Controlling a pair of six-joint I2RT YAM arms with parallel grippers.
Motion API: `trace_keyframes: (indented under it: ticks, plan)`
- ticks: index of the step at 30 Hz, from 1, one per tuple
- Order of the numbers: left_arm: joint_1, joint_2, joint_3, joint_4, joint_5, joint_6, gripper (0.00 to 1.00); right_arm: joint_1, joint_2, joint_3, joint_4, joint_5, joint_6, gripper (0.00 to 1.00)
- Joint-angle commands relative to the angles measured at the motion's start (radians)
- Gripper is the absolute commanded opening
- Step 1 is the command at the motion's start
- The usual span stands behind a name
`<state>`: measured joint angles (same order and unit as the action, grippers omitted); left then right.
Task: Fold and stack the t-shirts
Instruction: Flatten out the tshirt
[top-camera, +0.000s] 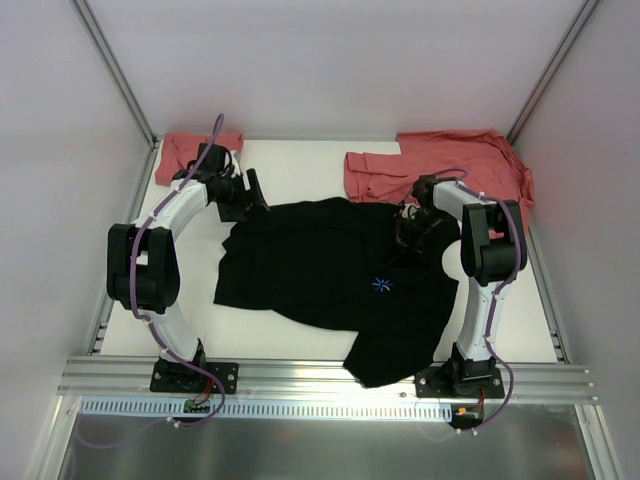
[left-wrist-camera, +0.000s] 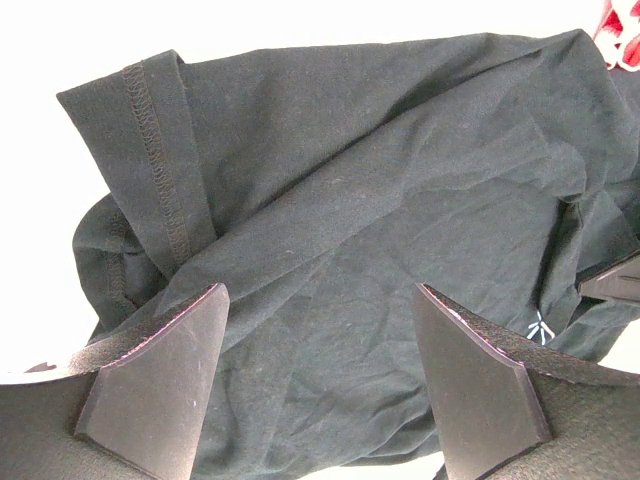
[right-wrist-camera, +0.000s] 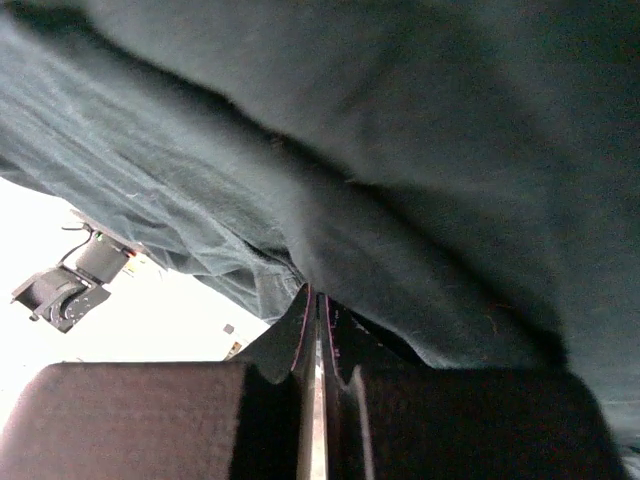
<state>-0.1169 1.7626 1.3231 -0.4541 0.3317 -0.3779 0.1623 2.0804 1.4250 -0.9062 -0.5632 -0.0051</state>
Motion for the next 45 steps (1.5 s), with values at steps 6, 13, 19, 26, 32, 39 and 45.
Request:
trace_keyframes:
  ticks: [6, 13, 19, 26, 32, 39, 45]
  plan:
    - [0.002, -0.060, -0.012, -0.003, -0.005, 0.008, 0.75, 0.055, -0.102, 0.064, -0.072, -0.092, -0.015, 0.00]
    - [0.002, -0.074, -0.032, 0.002, -0.005, 0.005, 0.75, 0.115, -0.072, 0.149, -0.151, -0.164, -0.045, 0.00]
    - [0.002, -0.077, -0.032, -0.005, -0.008, 0.010, 0.75, 0.170, -0.033, 0.143, -0.181, -0.219, -0.072, 0.00]
    - [0.002, -0.077, -0.036, -0.014, -0.002, 0.010, 0.74, 0.238, -0.028, 0.137, -0.192, -0.250, -0.108, 1.00]
    - [0.002, -0.072, -0.028, -0.006, 0.003, 0.008, 0.74, 0.200, -0.195, 0.033, -0.133, -0.062, -0.085, 1.00]
    - [0.002, -0.077, 0.025, -0.006, 0.009, 0.014, 0.74, 0.054, -0.446, -0.239, -0.057, 0.034, -0.044, 0.99]
    - [0.002, -0.080, 0.033, -0.003, 0.012, 0.020, 0.74, 0.005, -0.488, -0.333, -0.016, 0.049, -0.041, 0.94]
